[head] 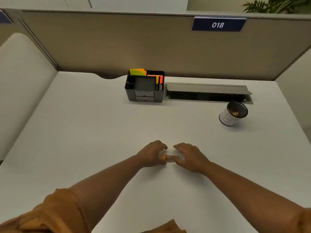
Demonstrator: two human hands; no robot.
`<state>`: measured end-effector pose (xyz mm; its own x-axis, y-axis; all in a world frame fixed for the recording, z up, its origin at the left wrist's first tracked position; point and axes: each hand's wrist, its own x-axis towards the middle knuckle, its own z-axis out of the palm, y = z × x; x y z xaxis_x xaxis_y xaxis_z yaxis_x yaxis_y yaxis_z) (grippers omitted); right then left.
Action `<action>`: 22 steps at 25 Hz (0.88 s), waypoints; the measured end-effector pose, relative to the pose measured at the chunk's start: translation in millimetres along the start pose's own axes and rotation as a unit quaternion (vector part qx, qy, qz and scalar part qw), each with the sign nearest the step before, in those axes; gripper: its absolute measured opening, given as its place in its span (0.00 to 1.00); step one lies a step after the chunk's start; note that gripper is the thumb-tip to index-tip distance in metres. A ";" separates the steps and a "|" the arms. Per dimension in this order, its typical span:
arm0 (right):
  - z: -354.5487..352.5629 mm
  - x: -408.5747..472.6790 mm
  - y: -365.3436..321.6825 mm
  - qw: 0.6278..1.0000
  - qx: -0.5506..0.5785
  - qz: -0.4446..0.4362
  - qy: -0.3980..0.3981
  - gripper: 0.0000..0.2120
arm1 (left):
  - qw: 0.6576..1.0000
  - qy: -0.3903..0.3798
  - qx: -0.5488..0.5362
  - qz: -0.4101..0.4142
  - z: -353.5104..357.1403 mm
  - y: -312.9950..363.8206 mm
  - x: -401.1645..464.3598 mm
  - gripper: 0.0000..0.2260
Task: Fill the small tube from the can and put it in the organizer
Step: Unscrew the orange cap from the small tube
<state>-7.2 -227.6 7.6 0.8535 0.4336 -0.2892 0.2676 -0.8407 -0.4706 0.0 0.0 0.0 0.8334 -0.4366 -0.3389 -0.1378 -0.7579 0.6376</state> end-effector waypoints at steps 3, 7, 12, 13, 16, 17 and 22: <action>3.5 4.4 0.6 1.000 0.006 -0.006 -0.028 0.25 | 0.999 0.000 0.039 0.000 5.6 -0.8 6.4 0.17; 9.3 9.5 -5.0 0.999 0.013 -0.024 -0.045 0.08 | 1.000 0.001 0.021 0.003 6.0 -0.9 11.2 0.08; 3.4 10.6 -3.8 0.978 0.199 0.057 0.012 0.08 | 0.986 0.029 -0.157 -0.035 -14.2 3.0 20.0 0.12; 0.4 11.4 -4.2 0.971 0.228 0.069 0.024 0.09 | 0.980 0.034 -0.193 -0.036 -18.2 6.4 22.1 0.13; -8.1 13.9 -6.9 0.955 0.282 0.076 0.054 0.13 | 0.966 0.036 -0.255 -0.025 -27.0 19.2 27.1 0.15; -10.4 14.5 -7.6 0.951 0.293 0.076 0.063 0.13 | 0.962 0.038 -0.271 -0.022 -29.1 22.9 27.6 0.15; -20.4 13.7 -10.0 0.946 0.302 0.071 0.091 0.12 | 0.951 0.074 -0.299 -0.020 -35.2 36.0 25.1 0.15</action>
<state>10.9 -219.9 25.4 0.9392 0.2211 -0.2625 -0.1129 -0.5232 -0.8447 34.9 -21.2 38.8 0.9042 -0.3060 -0.2979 0.1878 -0.3415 0.9209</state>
